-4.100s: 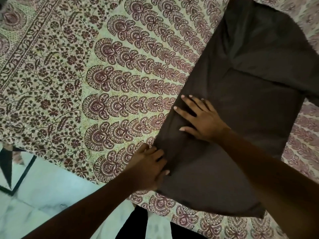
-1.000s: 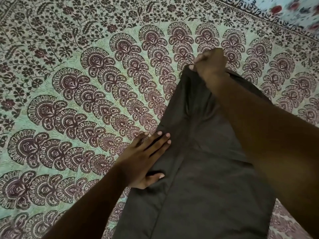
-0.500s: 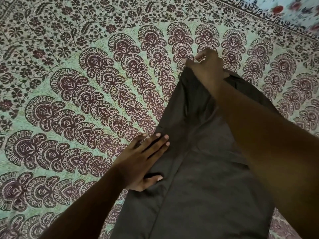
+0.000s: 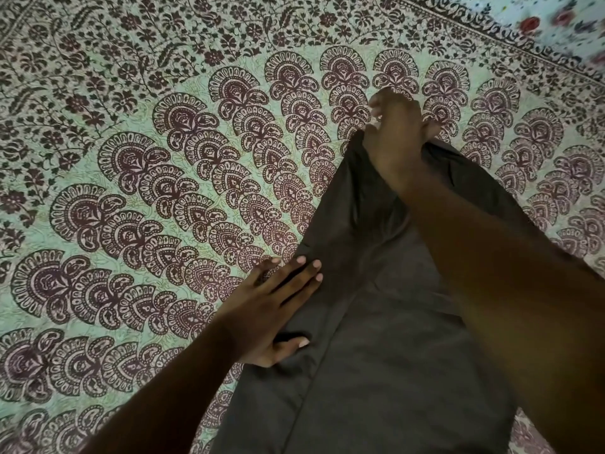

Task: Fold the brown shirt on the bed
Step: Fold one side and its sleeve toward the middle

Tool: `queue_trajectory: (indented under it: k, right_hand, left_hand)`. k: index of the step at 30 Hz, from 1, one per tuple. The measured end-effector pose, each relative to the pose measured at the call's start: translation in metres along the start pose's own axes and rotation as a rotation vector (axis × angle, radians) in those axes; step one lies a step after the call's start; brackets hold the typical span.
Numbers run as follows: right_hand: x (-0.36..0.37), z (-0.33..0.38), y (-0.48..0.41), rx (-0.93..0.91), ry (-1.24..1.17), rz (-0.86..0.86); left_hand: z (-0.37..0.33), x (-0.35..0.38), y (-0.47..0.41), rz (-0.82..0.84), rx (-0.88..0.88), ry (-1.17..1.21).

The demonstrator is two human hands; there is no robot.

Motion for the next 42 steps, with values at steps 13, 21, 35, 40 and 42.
queue_trajectory:
  k: [13,21,35,40,42]
  right_hand:
    - [0.032,-0.028,0.074,-0.508,0.453,0.429]
    - [0.014,-0.015,0.036,-0.417,0.459,0.348]
    - [0.028,-0.015,0.183,-0.387,0.265,0.435]
    - [0.023,-0.004,0.203,-0.386,0.351,0.402]
    - [0.023,0.009,0.231,-0.475,0.348,0.381]
  left_hand:
    - [0.001,0.003,-0.001,0.010,-0.001,0.008]
    - [0.000,0.003,0.000,-0.026,0.002,0.004]
    - [-0.006,0.000,0.011,-0.055,-0.009,-0.020]
    - [-0.039,0.031,0.088,-0.026,0.041,0.004]
    - [-0.054,0.047,0.134,-0.028,0.002,0.028]
Point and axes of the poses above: each hand's wrist, its own y-axis away from the middle knuckle, its own x-axis out of the palm, z = x × y, the point moved 1 cm from there along -y, towards the middle knuckle, and after that the axes turned 7 degrees about -x, right-handed, at the moved point
